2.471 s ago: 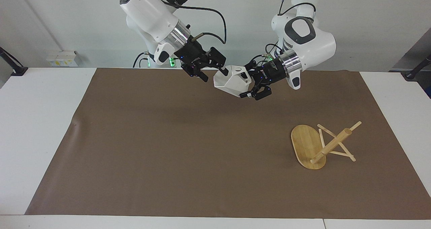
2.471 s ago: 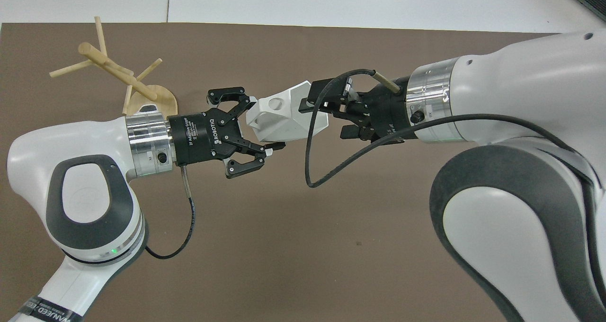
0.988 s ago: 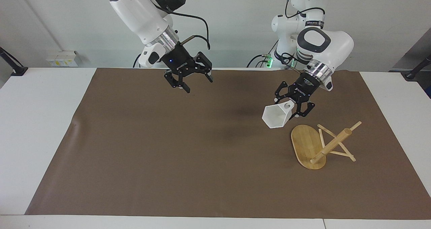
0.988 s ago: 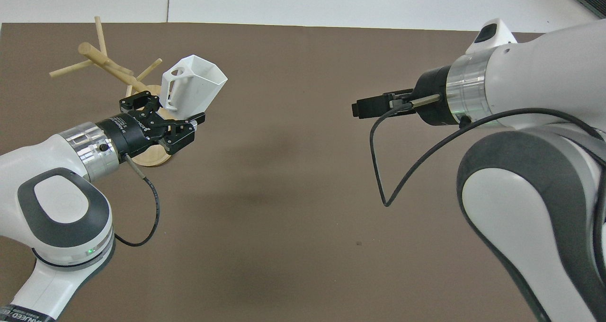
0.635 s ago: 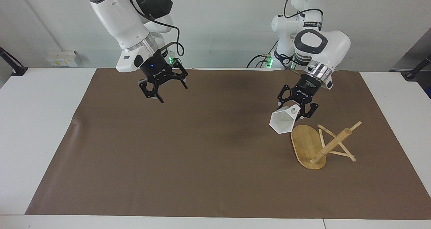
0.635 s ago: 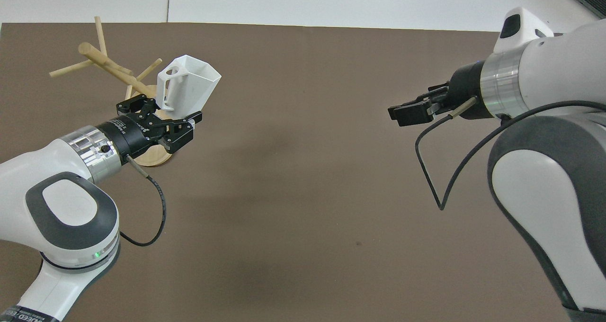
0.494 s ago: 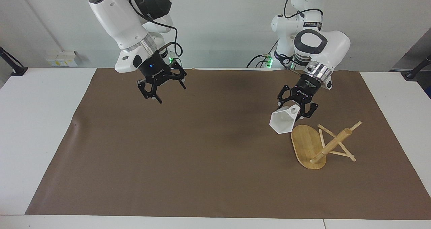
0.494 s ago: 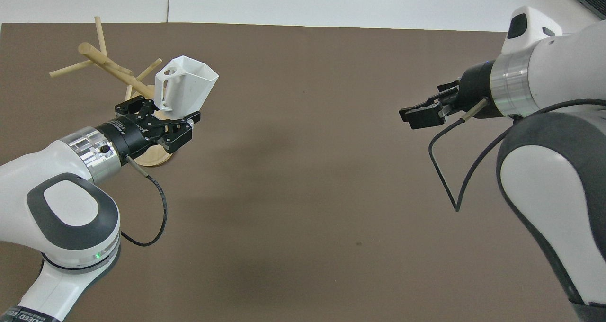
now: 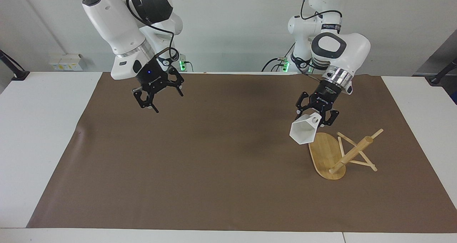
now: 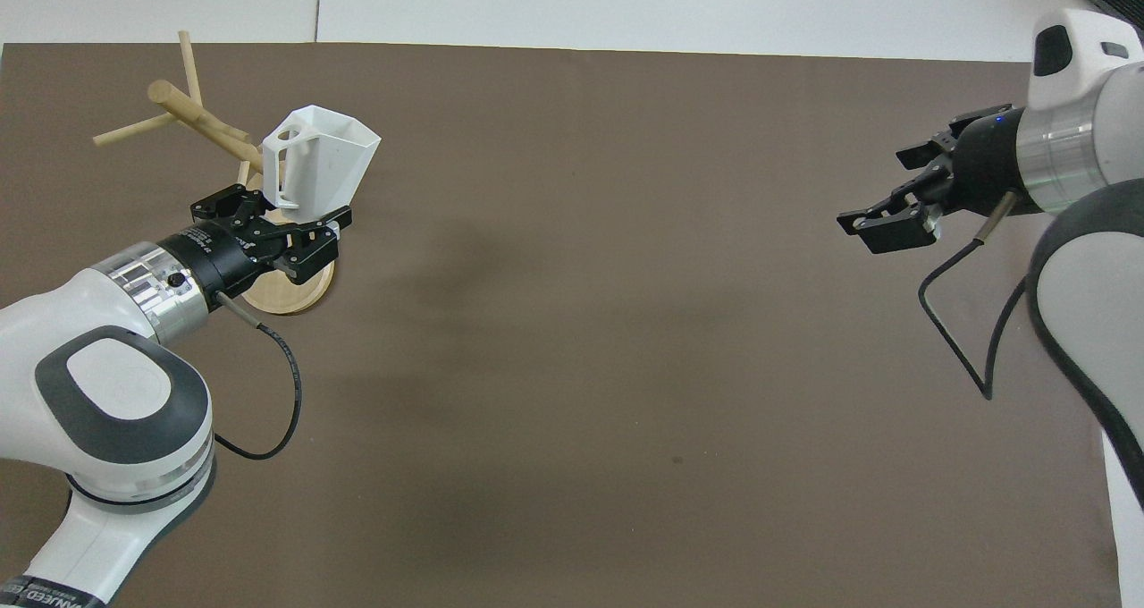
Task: Hang cup on rack
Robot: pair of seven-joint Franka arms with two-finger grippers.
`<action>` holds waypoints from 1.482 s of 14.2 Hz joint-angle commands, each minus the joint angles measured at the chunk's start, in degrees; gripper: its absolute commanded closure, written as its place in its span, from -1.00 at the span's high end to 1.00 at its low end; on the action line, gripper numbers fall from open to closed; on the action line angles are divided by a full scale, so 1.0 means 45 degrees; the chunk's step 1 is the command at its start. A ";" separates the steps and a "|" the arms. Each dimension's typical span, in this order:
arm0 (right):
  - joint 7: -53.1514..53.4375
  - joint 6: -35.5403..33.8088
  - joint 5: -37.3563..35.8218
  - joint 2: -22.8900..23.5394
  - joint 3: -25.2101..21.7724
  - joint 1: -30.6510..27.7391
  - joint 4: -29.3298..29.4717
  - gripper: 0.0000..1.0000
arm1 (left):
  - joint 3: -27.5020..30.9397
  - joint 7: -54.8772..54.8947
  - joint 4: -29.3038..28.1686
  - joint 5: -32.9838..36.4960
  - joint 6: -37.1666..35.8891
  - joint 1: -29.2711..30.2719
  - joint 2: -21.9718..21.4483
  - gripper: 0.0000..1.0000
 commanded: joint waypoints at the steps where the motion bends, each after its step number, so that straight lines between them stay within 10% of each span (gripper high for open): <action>1: -0.0358 -0.0152 -0.0353 -0.0412 -0.0331 -0.0178 -0.0280 1.00 | -0.0048 -0.0285 -0.0196 0.0131 0.0410 0.0045 -0.0019 -1.00; 15: -0.0028 0.0961 -0.2464 -0.0295 -0.1289 -0.0451 -0.0299 1.00 | -0.0048 -0.1591 0.0526 0.0073 0.1758 0.0279 0.1015 -1.00; 21: 0.3660 0.0805 -0.2483 -0.0314 -0.1640 -0.0666 -0.0299 1.00 | -0.0048 -0.2080 0.0721 0.0053 0.1895 0.0299 0.1347 -1.00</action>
